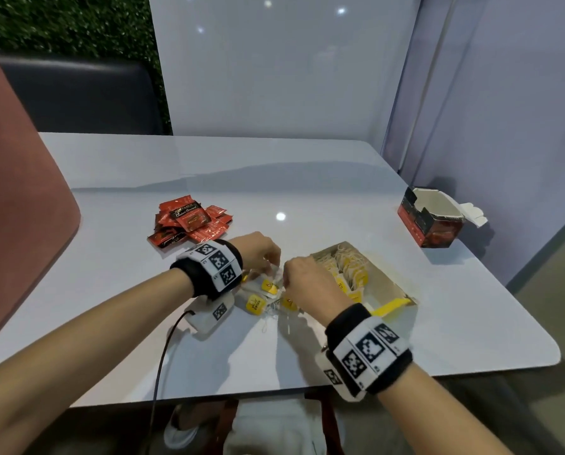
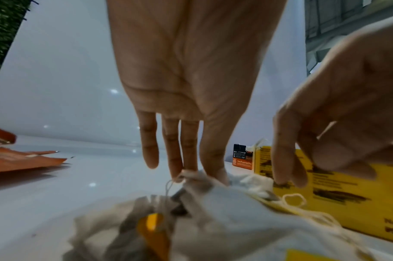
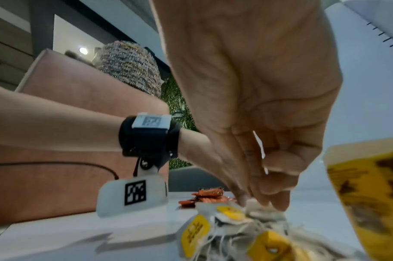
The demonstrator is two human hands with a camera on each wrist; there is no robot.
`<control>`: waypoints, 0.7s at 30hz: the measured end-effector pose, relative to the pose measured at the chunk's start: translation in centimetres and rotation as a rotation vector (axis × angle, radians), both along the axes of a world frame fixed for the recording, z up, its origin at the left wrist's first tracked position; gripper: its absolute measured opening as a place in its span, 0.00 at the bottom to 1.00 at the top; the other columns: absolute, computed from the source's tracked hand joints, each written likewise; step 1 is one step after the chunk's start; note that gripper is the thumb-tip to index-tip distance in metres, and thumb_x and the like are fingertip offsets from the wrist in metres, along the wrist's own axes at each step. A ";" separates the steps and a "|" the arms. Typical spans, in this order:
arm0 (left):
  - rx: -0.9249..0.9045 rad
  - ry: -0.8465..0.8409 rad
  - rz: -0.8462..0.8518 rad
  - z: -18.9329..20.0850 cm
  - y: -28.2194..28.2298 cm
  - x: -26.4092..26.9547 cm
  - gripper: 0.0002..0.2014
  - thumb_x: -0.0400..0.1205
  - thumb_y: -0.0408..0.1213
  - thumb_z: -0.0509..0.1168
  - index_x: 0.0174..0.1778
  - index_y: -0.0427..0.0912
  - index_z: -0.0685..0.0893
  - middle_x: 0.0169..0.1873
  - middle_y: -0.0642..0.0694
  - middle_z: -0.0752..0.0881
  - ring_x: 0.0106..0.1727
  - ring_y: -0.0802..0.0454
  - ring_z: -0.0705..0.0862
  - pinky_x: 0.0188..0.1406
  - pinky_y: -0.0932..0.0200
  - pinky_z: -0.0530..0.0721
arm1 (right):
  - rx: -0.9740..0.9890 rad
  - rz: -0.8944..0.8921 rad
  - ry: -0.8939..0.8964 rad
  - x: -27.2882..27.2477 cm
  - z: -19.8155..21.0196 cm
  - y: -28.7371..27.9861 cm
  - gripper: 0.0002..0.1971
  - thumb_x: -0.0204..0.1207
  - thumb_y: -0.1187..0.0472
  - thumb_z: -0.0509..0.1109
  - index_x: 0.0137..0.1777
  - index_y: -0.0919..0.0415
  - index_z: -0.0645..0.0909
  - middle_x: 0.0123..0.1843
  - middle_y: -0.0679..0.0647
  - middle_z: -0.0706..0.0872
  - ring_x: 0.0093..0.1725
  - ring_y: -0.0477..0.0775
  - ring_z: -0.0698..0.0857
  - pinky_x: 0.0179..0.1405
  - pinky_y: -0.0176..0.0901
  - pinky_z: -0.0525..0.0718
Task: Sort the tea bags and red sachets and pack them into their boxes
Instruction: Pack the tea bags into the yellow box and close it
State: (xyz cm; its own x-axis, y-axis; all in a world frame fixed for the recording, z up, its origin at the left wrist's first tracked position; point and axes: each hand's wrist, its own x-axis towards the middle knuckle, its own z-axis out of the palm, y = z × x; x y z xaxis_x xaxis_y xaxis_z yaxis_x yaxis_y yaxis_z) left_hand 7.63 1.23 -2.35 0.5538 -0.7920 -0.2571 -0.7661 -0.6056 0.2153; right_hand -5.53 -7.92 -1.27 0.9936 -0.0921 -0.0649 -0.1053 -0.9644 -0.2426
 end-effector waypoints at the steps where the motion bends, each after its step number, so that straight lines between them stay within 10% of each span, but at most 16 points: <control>1: -0.033 -0.009 0.015 0.1 0.2 0.0 0.09 0.80 0.34 0.65 0.55 0.39 0.84 0.56 0.43 0.86 0.58 0.47 0.83 0.60 0.52 0.80 | -0.002 0.015 0.015 0.2 -0.2 0.5 0.13 0.78 0.69 0.58 0.61 0.65 0.77 0.57 0.63 0.81 0.56 0.65 0.81 0.41 0.48 0.72; 10: -0.507 -0.045 0.201 3.4 5.5 0.0 0.10 0.81 0.26 0.60 0.49 0.41 0.85 0.44 0.48 0.86 0.46 0.51 0.82 0.41 0.70 0.77 | -0.100 0.030 0.089 1.5 -1.4 2.8 0.20 0.78 0.60 0.66 0.67 0.63 0.66 0.62 0.60 0.74 0.63 0.64 0.78 0.44 0.51 0.69; 16: -0.762 0.301 0.326 3.4 9.5 -2.8 0.16 0.78 0.19 0.63 0.30 0.42 0.83 0.49 0.51 0.85 0.53 0.67 0.81 0.47 0.76 0.80 | -0.106 0.021 0.027 1.9 -1.2 2.5 0.12 0.81 0.58 0.60 0.62 0.59 0.73 0.59 0.58 0.77 0.60 0.63 0.79 0.44 0.49 0.69; 21: -0.943 0.563 0.486 1.5 10.7 -4.8 0.18 0.76 0.12 0.55 0.29 0.35 0.80 0.29 0.49 0.84 0.34 0.60 0.85 0.35 0.69 0.83 | -0.048 -0.015 -0.123 1.5 -0.2 1.0 0.07 0.76 0.62 0.64 0.52 0.58 0.80 0.45 0.53 0.75 0.52 0.60 0.81 0.35 0.44 0.68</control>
State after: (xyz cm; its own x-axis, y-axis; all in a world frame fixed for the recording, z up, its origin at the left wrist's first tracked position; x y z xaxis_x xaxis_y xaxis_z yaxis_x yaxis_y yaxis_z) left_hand 2.82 11.95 -0.81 0.8429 -0.5379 0.0102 -0.1576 -0.2287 0.9607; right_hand -4.02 -6.89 -1.46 0.9923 -0.1071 0.0624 -0.0920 -0.9737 -0.2084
